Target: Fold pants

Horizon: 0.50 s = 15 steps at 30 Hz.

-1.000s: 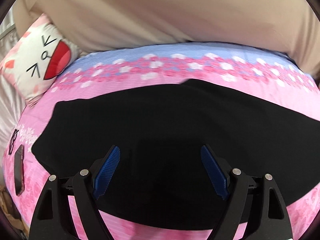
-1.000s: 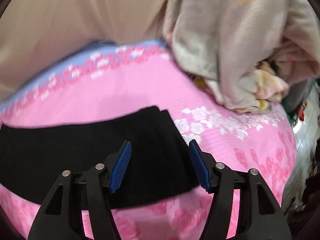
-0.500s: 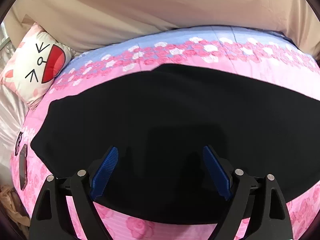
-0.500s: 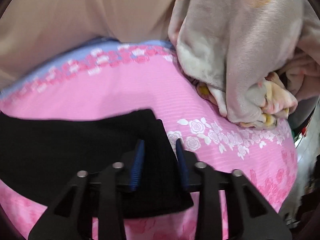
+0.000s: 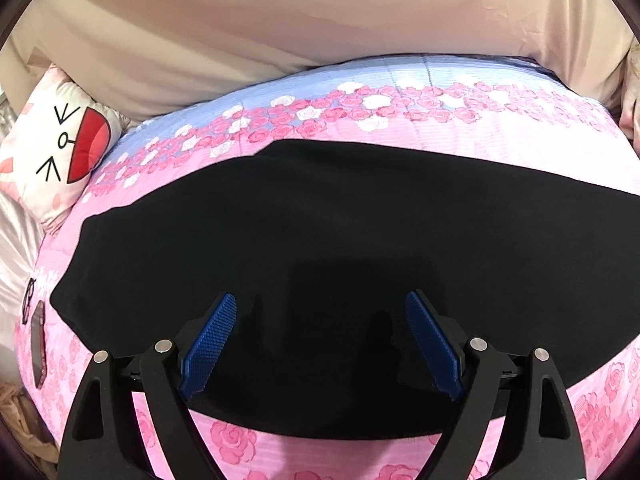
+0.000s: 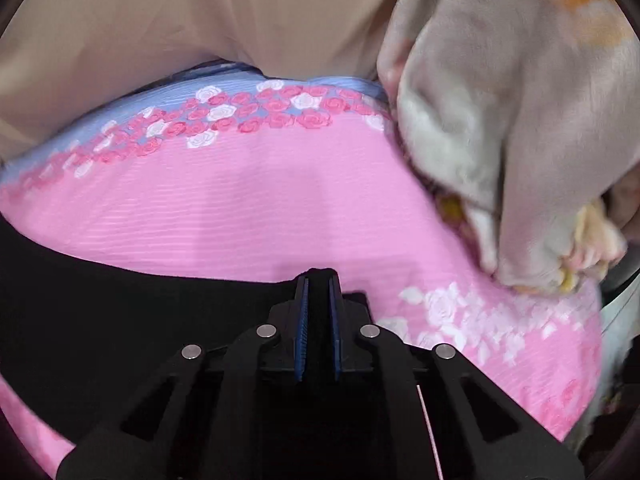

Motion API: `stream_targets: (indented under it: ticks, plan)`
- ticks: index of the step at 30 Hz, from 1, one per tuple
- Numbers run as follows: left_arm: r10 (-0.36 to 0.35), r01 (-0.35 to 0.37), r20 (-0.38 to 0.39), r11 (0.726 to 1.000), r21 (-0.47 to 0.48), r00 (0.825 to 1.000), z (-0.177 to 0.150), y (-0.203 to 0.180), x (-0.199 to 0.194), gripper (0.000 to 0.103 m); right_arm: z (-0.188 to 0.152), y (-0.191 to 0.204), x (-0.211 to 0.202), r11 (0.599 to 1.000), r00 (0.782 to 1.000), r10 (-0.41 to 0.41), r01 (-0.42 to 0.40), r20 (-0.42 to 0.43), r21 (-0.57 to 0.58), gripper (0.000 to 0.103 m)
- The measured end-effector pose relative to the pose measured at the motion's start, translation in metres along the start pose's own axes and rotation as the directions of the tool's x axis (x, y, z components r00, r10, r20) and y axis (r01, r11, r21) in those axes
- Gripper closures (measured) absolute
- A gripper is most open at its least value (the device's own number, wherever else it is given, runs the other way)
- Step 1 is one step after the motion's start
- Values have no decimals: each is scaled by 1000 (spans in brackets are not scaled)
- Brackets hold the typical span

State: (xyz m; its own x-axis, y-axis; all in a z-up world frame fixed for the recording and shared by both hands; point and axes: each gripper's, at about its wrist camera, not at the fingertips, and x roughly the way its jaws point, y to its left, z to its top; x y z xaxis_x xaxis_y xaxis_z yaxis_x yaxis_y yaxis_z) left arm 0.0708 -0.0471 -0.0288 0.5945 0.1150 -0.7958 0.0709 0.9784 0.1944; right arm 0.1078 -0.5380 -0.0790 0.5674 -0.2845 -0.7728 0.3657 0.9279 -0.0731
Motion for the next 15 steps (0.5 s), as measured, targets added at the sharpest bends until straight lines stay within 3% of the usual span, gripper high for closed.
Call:
stream_targets:
  ticks: [2,4,5,9,10,12,15]
  plan:
    - [1,-1,16,1000,0,1000,-1,3,-4,19,-1,-9,-4,999,999,-14,13,33,38,94]
    - [14,-14,14,1000,-4,1000,-3,6,-1,19,-10,-25,12,990,998,69,-69,4,126,82]
    - [18,-18,9,1000,-3,1000,-3,7,1,19,-12,-28,5,985,995,96,-98,23,142,74]
    - [10,-11,-9,1000,-25,1000,-5,13,7,19,-29,-37,-42,978,994,74,-88,84,188,26]
    - [6,-6,-10,1000,-29,1000,-6,14,8,19,-37,-41,-49,971,992,90,-106,85,216,22]
    - [1,-1,-16,1000,-29,1000,-7,13,10,19,-57,-48,-50,940,985,167,-172,42,294,22]
    - [-15,15,-27,1000,-23,1000,-9,9,15,19,-74,-48,-42,921,979,203,-196,16,337,23]
